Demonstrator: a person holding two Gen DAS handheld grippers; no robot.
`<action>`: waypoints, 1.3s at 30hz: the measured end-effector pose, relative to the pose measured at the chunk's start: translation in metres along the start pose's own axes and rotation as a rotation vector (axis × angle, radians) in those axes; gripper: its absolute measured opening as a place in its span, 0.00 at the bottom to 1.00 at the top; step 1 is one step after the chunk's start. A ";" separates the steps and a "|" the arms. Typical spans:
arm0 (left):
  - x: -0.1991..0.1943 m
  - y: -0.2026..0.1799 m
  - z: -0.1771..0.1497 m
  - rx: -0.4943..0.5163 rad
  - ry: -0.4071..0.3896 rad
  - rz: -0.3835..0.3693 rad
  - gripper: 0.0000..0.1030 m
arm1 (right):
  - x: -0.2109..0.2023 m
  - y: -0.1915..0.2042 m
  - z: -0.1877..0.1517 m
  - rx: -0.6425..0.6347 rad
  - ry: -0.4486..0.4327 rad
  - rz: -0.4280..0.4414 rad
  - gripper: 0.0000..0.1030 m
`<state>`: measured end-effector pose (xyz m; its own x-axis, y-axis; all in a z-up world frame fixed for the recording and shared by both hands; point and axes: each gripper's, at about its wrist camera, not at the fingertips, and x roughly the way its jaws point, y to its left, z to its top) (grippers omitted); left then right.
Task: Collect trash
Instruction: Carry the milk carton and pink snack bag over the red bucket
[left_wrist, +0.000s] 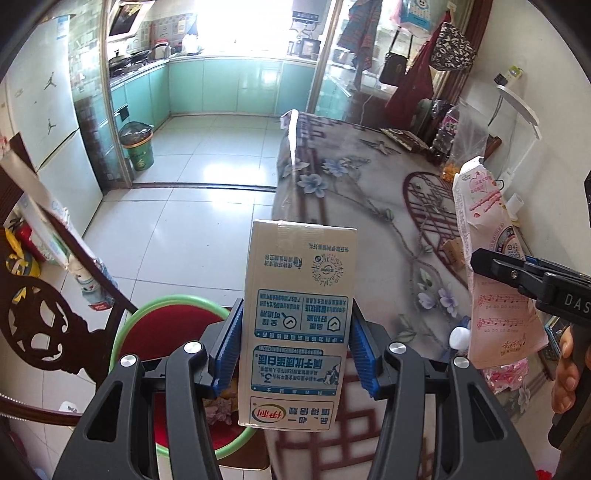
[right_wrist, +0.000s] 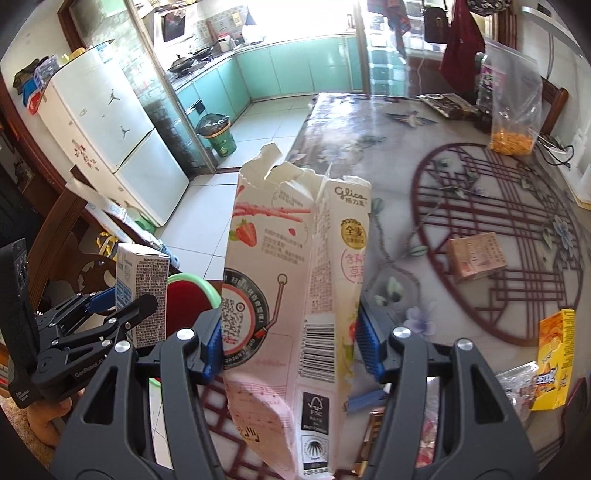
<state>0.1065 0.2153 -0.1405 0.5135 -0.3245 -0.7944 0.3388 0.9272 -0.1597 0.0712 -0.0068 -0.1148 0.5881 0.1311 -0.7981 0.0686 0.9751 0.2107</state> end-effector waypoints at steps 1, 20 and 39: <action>-0.001 0.006 -0.002 -0.008 0.001 0.006 0.49 | 0.001 0.003 0.000 -0.004 0.002 0.003 0.55; -0.007 0.079 -0.030 -0.127 0.025 0.107 0.49 | 0.027 0.080 -0.001 -0.129 0.044 0.078 0.55; 0.016 0.136 -0.053 -0.237 0.122 0.176 0.50 | 0.068 0.144 -0.003 -0.230 0.143 0.204 0.55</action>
<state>0.1190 0.3460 -0.2061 0.4449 -0.1436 -0.8840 0.0525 0.9895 -0.1344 0.1187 0.1435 -0.1407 0.4510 0.3359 -0.8269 -0.2319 0.9388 0.2548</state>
